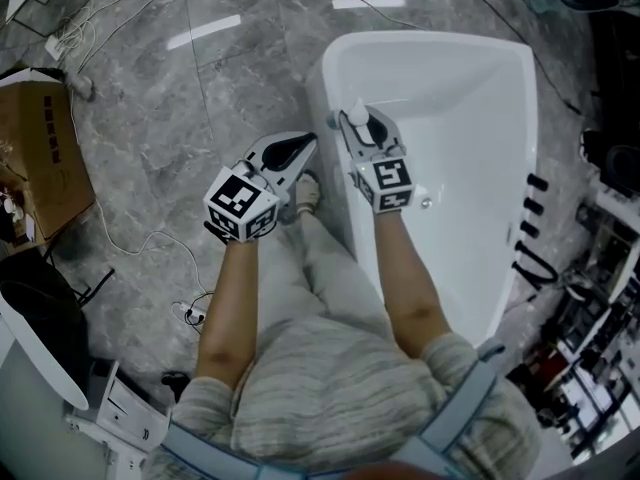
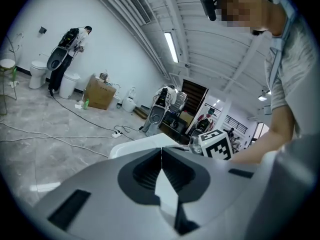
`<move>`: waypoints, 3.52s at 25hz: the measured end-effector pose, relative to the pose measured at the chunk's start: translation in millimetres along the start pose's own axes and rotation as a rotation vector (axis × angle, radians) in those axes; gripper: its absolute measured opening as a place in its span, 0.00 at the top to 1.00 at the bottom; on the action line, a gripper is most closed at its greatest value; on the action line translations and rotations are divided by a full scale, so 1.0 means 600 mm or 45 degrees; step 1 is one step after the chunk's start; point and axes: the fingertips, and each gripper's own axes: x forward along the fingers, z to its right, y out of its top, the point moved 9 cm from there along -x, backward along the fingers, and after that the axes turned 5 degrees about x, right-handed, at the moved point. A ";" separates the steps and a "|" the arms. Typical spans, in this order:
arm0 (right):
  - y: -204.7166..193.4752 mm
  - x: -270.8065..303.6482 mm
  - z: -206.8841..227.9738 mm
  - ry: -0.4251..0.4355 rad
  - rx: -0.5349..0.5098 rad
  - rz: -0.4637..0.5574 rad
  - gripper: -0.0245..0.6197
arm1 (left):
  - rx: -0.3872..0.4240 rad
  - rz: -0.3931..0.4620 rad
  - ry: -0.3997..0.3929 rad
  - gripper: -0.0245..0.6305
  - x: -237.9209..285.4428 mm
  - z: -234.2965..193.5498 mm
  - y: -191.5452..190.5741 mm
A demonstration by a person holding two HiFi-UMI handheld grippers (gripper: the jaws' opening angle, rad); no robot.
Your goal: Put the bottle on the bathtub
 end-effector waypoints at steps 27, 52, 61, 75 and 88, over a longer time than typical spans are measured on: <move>-0.026 -0.005 -0.022 -0.018 -0.235 -0.011 0.79 | -0.038 0.003 0.006 0.96 -0.004 -0.002 -0.033; -0.021 -0.008 -0.026 -0.037 -0.313 -0.054 0.72 | -0.033 0.001 0.014 0.96 -0.003 -0.006 -0.030; -0.015 -0.019 -0.014 -0.060 -0.367 -0.069 0.72 | -0.040 -0.004 0.005 0.96 0.002 -0.006 -0.030; -0.017 -0.023 -0.022 -0.011 -0.412 -0.076 0.72 | -0.033 -0.007 -0.013 0.96 0.010 0.003 -0.026; -0.021 -0.035 -0.026 0.002 -0.384 -0.078 0.72 | -0.030 -0.011 -0.009 0.96 0.010 0.001 -0.025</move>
